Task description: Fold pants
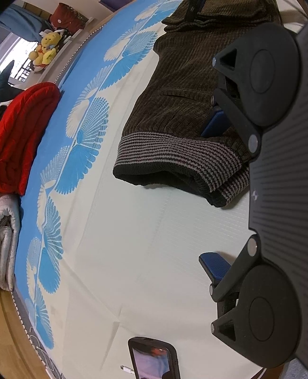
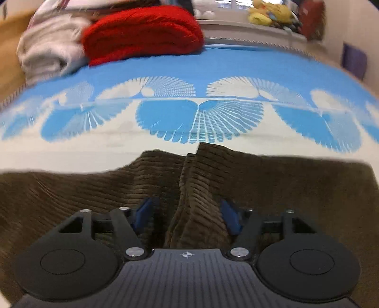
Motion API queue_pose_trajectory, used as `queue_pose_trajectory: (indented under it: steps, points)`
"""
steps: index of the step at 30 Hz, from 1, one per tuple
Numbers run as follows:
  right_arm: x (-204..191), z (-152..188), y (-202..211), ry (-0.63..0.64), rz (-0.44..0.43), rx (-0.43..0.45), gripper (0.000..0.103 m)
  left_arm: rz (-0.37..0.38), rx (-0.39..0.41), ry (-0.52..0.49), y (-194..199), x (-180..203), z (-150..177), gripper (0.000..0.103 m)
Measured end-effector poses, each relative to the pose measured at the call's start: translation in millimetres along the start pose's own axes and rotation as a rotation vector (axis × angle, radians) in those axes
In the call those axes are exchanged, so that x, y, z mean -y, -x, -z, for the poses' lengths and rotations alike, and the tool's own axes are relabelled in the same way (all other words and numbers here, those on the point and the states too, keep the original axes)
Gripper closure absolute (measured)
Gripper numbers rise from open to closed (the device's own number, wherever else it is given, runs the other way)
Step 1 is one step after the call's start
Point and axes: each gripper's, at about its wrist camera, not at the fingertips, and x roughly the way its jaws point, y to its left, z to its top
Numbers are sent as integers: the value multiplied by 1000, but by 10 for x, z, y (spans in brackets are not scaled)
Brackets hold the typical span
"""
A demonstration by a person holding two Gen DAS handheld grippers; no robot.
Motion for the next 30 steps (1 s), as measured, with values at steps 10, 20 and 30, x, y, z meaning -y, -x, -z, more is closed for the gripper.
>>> queue_pose_trajectory:
  steps: [10, 20, 30]
  points:
    - [346, 546, 611, 65, -129, -176, 77, 6, -18, -12, -53, 156, 16, 0]
    - [507, 767, 851, 35, -180, -156, 78, -32, 2, -67, -96, 319, 91, 0]
    - [-199, 1083, 830, 347, -90, -76, 45, -23, 0, -84, -87, 350, 83, 0]
